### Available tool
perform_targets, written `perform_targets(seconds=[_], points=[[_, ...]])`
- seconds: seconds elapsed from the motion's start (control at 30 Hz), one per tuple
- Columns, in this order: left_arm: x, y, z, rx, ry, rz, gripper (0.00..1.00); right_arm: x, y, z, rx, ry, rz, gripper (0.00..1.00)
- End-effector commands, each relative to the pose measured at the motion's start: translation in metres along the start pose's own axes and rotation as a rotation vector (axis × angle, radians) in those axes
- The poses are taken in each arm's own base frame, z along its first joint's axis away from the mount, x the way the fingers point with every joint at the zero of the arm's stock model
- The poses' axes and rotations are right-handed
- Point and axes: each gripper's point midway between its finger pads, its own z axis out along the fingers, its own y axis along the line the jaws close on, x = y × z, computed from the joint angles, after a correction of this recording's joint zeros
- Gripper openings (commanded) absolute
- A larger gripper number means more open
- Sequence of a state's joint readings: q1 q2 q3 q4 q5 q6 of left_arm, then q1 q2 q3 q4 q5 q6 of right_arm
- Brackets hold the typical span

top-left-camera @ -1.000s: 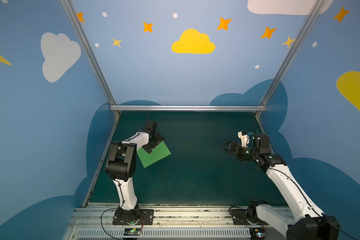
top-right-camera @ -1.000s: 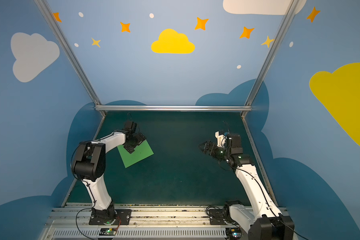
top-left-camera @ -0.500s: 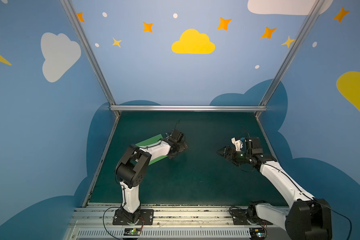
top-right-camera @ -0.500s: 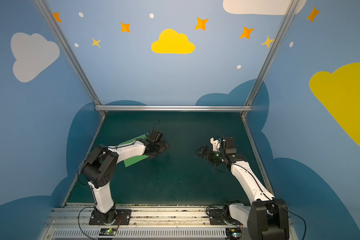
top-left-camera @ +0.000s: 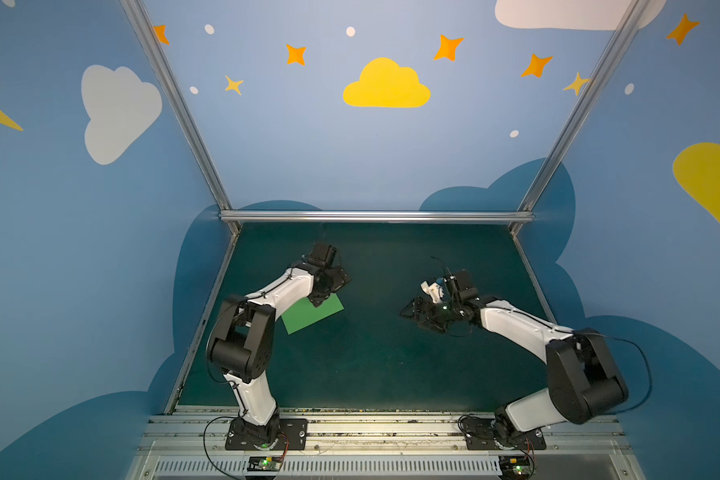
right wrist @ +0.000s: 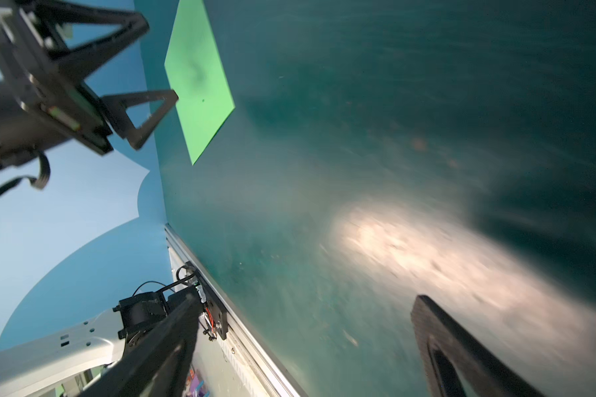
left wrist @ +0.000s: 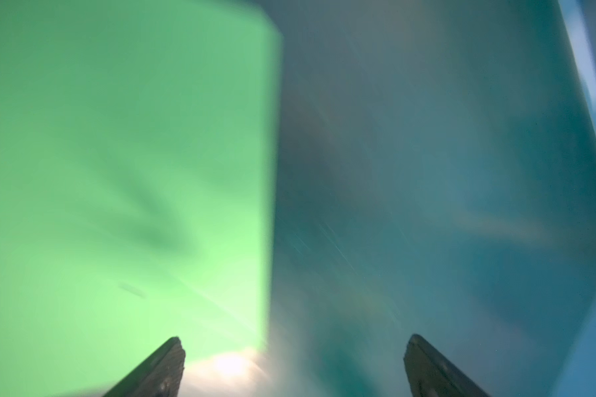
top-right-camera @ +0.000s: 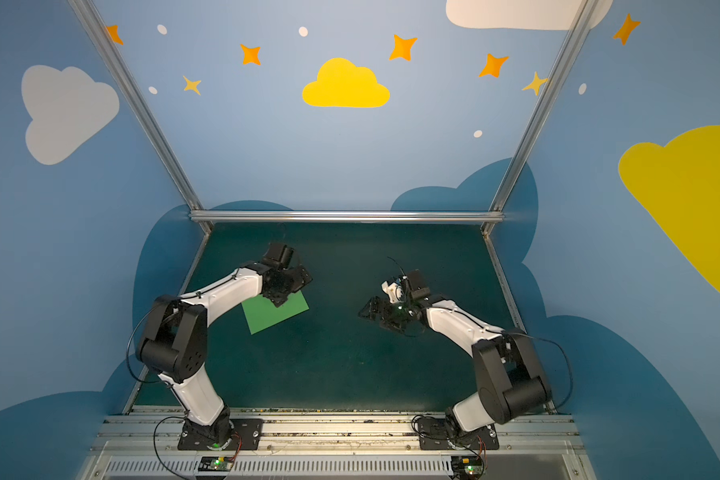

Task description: Fold a paper plane with a square sheet of paper (fold left side to right side)

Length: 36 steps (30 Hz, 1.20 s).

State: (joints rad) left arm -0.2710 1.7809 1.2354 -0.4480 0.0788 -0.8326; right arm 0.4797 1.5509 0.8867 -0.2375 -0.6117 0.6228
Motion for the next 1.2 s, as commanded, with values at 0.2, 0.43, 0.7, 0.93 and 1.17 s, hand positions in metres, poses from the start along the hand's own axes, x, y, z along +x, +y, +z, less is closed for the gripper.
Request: perform_targets(seconds=[0.2, 0.43, 0.7, 0.93, 1.17], points=[[-0.040, 0.062, 0.008, -0.136, 0.013, -0.056, 1.00, -0.018, 0.057, 0.067, -0.091, 0.099, -0.043, 0.84], [-0.034, 0.082, 0.029, -0.179, 0.052, -0.071, 1.00, -0.025, 0.067, 0.108, -0.063, 0.162, -0.031, 0.76], [-0.023, 0.091, 0.039, -0.185, 0.080, -0.074, 1.00, -0.029, 0.063, 0.150, 0.001, 0.210, -0.028, 0.68], [-0.020, 0.091, 0.042, -0.177, 0.091, -0.064, 1.00, -0.029, 0.063, 0.180, 0.047, 0.247, -0.034, 0.66], [-0.017, 0.090, 0.046, -0.167, 0.105, -0.066, 1.00, -0.033, 0.068, 0.206, 0.054, 0.268, -0.038, 0.66]])
